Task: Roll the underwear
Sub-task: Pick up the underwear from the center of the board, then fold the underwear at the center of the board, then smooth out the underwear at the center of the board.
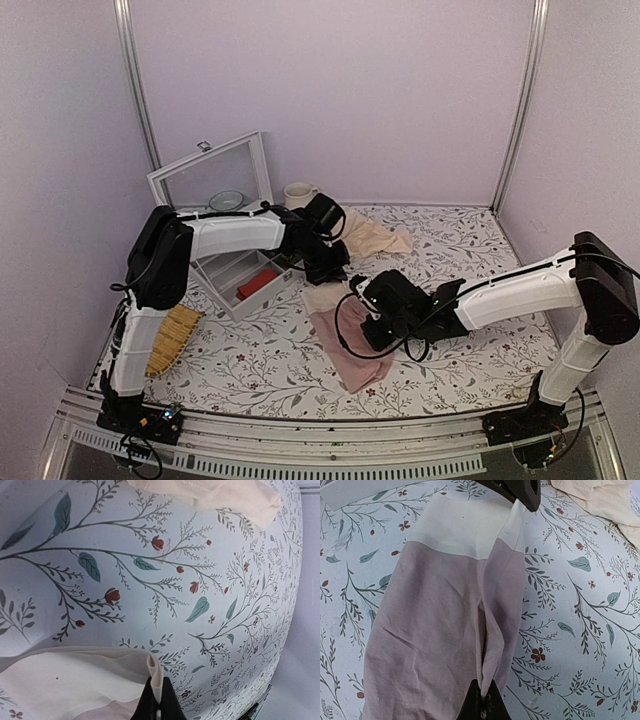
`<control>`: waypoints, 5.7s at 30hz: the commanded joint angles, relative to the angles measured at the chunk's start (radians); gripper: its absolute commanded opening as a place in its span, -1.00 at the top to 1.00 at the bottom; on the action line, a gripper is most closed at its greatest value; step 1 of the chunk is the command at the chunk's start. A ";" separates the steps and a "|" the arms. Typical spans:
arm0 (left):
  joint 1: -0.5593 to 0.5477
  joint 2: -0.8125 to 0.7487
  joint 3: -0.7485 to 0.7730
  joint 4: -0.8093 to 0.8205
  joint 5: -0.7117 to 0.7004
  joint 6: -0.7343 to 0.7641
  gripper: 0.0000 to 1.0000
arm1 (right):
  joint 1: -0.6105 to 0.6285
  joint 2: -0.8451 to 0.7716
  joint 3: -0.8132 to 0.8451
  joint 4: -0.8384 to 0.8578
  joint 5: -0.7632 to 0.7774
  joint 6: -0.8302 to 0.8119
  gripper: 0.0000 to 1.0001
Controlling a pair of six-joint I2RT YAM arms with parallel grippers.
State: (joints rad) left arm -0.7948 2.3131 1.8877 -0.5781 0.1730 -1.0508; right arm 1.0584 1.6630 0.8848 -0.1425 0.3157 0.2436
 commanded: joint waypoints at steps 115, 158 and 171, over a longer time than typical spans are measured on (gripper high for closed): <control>0.024 -0.374 -0.502 0.130 0.094 0.332 0.54 | 0.092 -0.269 0.073 -0.123 -0.085 0.298 0.30; -0.031 -0.451 -0.452 -0.077 0.039 0.530 0.27 | 0.103 -0.149 0.075 -0.086 -0.264 0.339 0.41; 0.151 -0.647 -0.558 -0.044 0.034 0.502 0.22 | 0.170 0.069 0.159 -0.008 -0.442 0.320 0.76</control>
State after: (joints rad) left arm -0.6987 1.7092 1.3808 -0.6243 0.2081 -0.5362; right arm 1.2144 1.6444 0.9974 -0.1940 -0.0597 0.5755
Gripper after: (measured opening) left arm 0.386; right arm 0.135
